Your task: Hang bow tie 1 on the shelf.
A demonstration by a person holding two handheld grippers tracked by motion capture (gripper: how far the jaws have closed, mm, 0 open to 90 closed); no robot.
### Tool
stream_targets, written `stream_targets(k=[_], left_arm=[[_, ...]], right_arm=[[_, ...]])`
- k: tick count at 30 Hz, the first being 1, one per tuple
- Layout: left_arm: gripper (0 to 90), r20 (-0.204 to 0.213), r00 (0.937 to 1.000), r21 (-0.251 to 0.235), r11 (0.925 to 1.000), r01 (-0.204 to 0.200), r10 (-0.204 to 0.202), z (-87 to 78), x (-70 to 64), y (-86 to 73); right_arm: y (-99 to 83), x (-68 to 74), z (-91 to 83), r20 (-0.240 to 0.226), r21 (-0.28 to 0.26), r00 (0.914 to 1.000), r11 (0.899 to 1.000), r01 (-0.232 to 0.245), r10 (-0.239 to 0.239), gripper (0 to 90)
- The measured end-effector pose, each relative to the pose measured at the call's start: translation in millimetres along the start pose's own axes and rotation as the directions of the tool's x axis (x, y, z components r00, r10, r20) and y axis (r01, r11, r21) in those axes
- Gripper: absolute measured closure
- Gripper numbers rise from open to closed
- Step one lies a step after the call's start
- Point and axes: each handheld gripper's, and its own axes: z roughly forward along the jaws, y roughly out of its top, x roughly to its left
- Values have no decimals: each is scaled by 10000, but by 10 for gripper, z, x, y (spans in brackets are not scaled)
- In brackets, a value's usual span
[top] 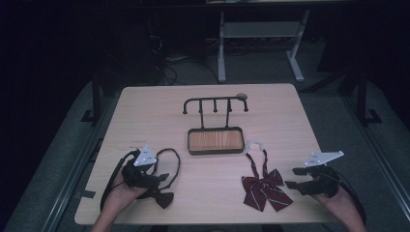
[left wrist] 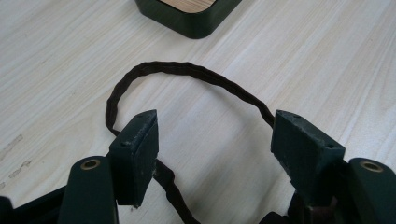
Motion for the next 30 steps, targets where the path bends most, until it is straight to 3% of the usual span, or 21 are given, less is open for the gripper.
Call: stream_targets(k=[13,17,20,30], left_arm=[[315,-264,9996,-31,10000,67,-68,-25,18,-11],[315,-297,9995,-28,10000,45,-46,-28,19,-13],[315,-325,9994,-88,9999,70,-73,-40,29,-16],[313,-362,9993,-177,9998,64,-71,-62,33,-14]], right_arm=[[281,16,1,-262,332,9976,9973,650,-641,424],[346,14,20,-326,475,9983,9976,498,-483,453],[472,27,53,-263,800,9972,9942,723,-704,466],[765,36,113,-262,1131,9932,9868,1159,-1137,498]])
